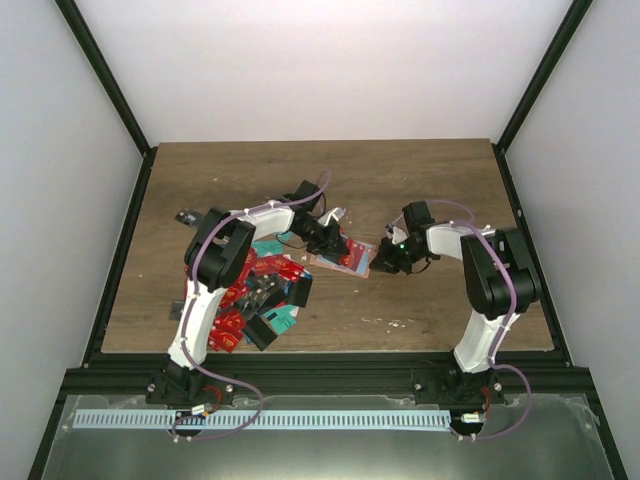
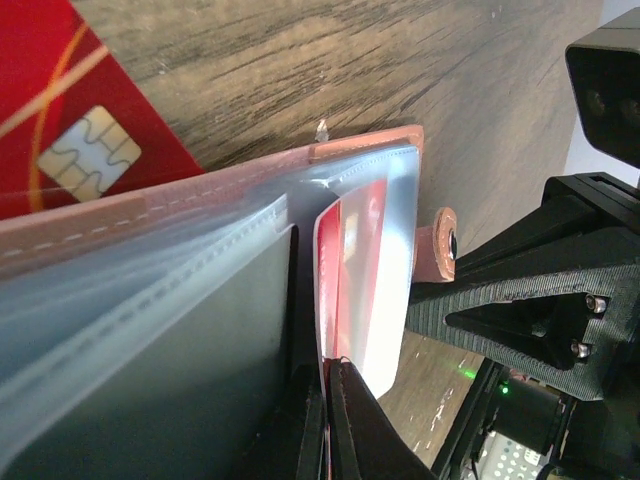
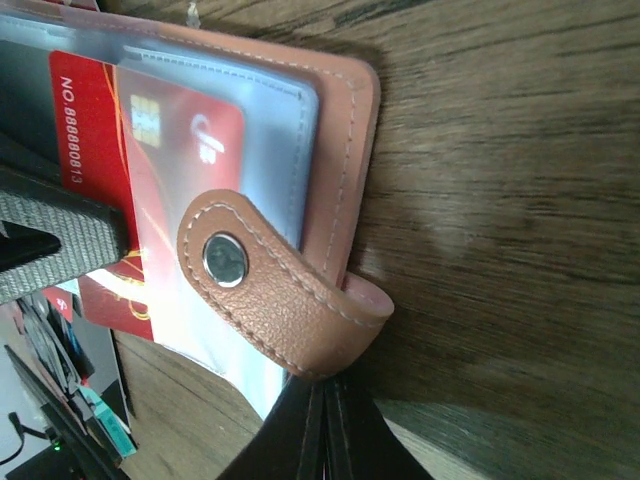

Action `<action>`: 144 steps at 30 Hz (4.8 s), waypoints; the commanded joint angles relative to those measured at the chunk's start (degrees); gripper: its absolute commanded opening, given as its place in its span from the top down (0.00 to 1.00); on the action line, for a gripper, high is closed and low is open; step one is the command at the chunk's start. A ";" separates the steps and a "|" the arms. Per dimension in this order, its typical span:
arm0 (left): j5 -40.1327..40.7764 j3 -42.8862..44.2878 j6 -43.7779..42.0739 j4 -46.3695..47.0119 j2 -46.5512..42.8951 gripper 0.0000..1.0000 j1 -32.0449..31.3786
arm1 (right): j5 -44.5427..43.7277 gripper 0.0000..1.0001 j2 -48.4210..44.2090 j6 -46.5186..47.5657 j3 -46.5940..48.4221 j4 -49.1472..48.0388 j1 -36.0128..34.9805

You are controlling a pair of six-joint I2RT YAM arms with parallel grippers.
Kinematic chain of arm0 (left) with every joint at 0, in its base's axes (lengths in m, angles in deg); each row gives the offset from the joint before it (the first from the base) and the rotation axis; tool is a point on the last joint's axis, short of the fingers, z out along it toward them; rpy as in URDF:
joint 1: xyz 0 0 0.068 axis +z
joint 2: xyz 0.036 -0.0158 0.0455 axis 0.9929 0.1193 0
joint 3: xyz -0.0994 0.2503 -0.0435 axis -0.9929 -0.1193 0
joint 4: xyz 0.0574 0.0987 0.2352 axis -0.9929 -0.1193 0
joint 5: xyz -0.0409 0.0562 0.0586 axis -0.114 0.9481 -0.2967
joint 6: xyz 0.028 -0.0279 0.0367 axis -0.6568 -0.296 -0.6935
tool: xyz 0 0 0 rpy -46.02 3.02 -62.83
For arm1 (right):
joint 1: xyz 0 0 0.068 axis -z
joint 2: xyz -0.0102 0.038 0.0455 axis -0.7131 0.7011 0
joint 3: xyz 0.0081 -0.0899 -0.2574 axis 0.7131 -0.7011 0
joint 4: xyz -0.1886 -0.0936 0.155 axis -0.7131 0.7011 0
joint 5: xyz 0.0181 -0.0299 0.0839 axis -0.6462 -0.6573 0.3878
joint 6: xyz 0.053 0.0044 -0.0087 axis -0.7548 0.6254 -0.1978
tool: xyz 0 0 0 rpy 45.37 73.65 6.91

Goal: Put the credit cards into the card holder
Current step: Insert the credit card into the card holder, then close the card holder at the center of the board.

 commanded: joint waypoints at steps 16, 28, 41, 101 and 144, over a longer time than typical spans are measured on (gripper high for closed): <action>1.87 0.55 3.58 -5.04 2.61 0.75 -3.34 | 2.14 0.98 3.19 -1.77 -1.40 -5.10 -0.15; 9.54 5.40 3.26 -12.99 2.23 0.64 -4.71 | 2.25 0.99 3.16 -1.72 -1.43 -5.94 -0.14; 17.17 13.04 2.16 -24.12 1.49 0.46 -6.75 | 1.58 0.99 1.93 -0.69 -0.08 -4.83 -0.09; 1.87 -6.91 -3.10 -8.61 -11.36 0.18 7.72 | 1.36 0.80 3.29 -2.06 2.97 -4.39 -3.75; 5.11 7.18 6.41 -11.07 -4.11 0.50 -2.18 | -0.14 0.82 0.70 -0.72 2.94 -4.12 -3.65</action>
